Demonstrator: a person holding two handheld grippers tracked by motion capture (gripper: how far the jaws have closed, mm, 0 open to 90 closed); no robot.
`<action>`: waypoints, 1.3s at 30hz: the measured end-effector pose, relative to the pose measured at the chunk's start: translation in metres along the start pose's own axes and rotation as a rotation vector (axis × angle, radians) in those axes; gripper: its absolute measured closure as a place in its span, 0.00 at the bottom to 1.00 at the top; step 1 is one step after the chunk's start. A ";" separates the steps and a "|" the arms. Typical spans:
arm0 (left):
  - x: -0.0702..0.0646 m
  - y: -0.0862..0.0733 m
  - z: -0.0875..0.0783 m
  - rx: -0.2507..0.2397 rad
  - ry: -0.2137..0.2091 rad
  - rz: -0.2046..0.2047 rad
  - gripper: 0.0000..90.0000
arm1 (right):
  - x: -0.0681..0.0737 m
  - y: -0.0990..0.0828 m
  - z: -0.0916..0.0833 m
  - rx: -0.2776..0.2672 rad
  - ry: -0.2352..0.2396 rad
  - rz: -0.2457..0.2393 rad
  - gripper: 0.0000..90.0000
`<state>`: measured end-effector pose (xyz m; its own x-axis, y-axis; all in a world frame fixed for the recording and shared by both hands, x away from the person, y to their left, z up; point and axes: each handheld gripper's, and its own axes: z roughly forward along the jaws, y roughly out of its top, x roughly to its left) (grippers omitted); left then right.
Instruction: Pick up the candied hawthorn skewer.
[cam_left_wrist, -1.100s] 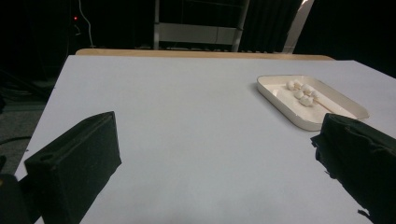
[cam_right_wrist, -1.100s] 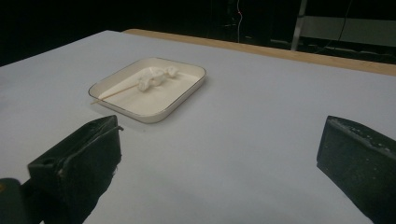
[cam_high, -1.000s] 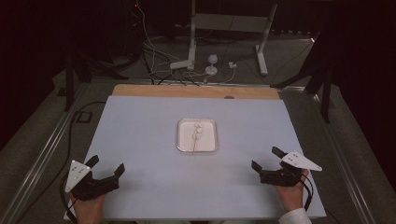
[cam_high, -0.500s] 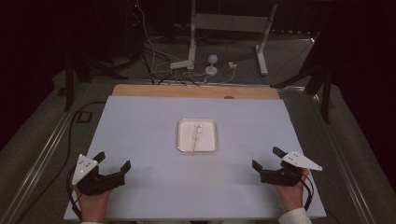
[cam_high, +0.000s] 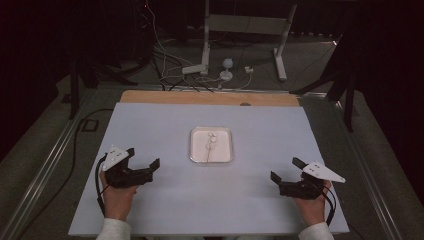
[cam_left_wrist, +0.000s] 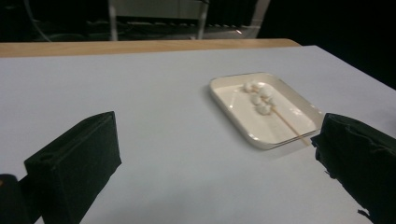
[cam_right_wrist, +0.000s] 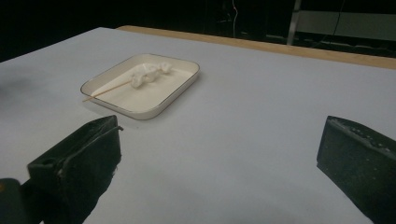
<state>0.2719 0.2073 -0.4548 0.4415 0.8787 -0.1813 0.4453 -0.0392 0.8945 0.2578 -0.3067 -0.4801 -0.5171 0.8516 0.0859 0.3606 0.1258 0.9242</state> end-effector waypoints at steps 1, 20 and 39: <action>-0.002 0.002 0.005 0.006 -0.006 0.001 0.01 | 0.000 0.000 0.000 0.000 0.000 0.000 0.00; -0.028 0.013 0.083 0.112 -0.056 0.025 0.01 | -0.004 -0.002 0.001 0.012 -0.005 0.005 0.00; -0.074 0.008 0.150 0.276 -0.144 0.014 0.08 | -0.006 -0.003 0.000 0.017 -0.008 0.009 0.00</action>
<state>0.3593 0.0707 -0.4956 0.5462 0.8017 -0.2429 0.6240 -0.1959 0.7564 0.2600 -0.3121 -0.4839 -0.5076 0.8567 0.0913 0.3782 0.1263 0.9171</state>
